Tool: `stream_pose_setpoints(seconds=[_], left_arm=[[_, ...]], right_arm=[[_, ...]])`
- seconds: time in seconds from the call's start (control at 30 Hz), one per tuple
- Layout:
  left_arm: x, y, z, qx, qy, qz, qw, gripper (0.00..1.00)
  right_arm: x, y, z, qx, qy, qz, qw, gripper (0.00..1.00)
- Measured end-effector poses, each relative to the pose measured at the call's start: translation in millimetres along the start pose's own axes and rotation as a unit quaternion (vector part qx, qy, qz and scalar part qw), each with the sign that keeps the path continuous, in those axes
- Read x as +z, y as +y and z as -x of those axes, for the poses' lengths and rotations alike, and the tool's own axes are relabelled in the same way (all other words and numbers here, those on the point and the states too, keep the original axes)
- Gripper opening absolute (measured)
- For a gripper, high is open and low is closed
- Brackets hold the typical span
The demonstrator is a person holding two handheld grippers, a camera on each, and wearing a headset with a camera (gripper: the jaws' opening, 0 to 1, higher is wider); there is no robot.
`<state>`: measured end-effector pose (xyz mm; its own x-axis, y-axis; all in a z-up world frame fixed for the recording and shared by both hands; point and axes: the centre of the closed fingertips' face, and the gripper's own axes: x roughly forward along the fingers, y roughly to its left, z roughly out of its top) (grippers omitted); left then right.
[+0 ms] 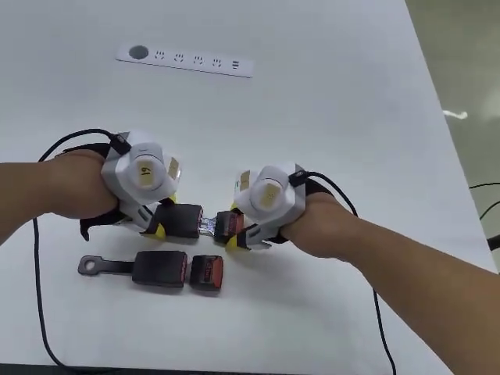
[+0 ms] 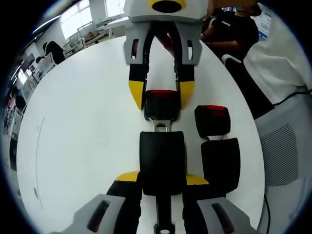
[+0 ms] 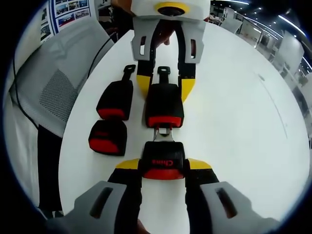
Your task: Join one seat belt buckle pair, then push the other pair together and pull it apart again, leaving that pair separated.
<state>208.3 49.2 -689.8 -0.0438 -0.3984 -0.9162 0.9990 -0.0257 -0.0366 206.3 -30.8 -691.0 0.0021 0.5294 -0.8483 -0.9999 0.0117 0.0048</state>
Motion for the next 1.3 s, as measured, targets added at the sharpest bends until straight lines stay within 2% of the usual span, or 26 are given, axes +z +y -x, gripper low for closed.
stream_pose_setpoints(seconds=[0.3, 0.5, 0.7, 0.8, 1.3], left_arm=[[-0.8, 1.0, -1.1, 0.000, 0.011, -0.008, 0.9999, 0.31], [-3.5, 3.2, -1.9, -0.001, -0.001, -0.004, 1.0000, 0.31], [-2.4, 2.8, -1.9, -0.001, 0.005, -0.008, 1.0000, 0.31], [-3.0, 3.0, -2.0, 0.001, -0.001, -0.001, 1.0000, 0.31], [-1.7, 1.2, -1.2, 0.003, 0.005, 0.003, 1.0000, 0.31]], right_arm=[[4.6, -1.0, -2.8, 0.001, 0.004, 0.008, 1.0000, 0.31], [10.1, -1.6, -4.8, 0.000, -0.001, 0.009, 1.0000, 0.30], [15.7, -2.3, -8.9, 0.001, 0.001, 0.009, 1.0000, 0.30], [17.9, -2.2, -10.2, 0.000, 0.006, 0.002, 1.0000, 0.30], [15.2, -1.0, -9.9, -0.001, 0.007, 0.009, 0.9999, 0.31]])
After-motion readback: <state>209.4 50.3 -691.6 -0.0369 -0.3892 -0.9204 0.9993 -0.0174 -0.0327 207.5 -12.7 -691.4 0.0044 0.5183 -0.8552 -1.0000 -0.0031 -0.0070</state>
